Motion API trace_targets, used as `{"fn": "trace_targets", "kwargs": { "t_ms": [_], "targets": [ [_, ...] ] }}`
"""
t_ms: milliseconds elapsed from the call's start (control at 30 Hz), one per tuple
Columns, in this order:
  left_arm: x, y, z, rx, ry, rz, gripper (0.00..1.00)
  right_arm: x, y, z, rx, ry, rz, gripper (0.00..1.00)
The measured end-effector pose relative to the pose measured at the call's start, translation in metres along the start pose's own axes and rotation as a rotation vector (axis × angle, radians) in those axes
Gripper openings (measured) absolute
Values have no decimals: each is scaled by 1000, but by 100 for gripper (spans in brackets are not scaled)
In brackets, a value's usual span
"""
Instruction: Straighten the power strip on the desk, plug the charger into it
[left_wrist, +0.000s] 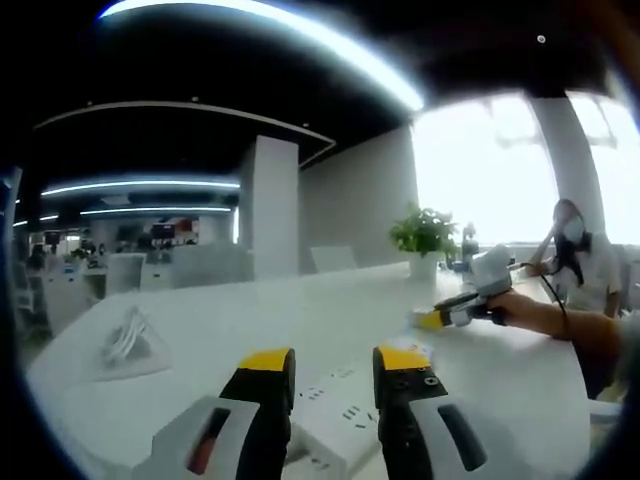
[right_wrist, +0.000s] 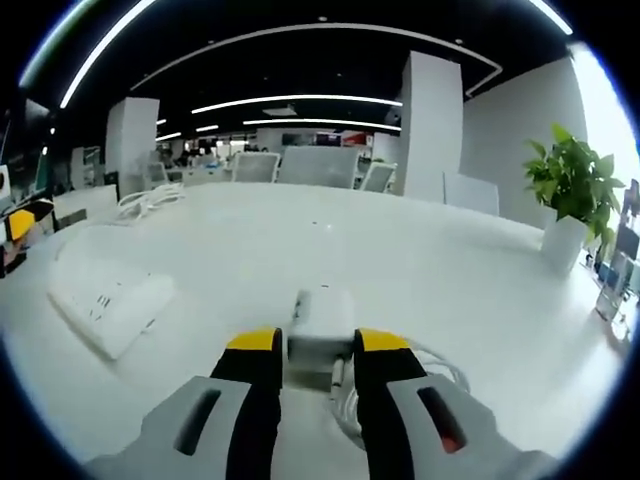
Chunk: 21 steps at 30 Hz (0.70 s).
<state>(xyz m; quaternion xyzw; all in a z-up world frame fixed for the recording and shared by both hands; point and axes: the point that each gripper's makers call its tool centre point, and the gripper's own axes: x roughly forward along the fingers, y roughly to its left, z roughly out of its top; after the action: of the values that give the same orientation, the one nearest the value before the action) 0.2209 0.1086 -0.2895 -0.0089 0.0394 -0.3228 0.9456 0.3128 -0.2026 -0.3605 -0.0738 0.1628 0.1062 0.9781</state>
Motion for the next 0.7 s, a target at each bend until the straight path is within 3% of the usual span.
{"fn": "trace_targets", "kwargs": {
  "t_ms": [700],
  "targets": [
    [1,-2,-6,10,27,-3,33,4,-1,0,12,-1,3,26]
  ]
}}
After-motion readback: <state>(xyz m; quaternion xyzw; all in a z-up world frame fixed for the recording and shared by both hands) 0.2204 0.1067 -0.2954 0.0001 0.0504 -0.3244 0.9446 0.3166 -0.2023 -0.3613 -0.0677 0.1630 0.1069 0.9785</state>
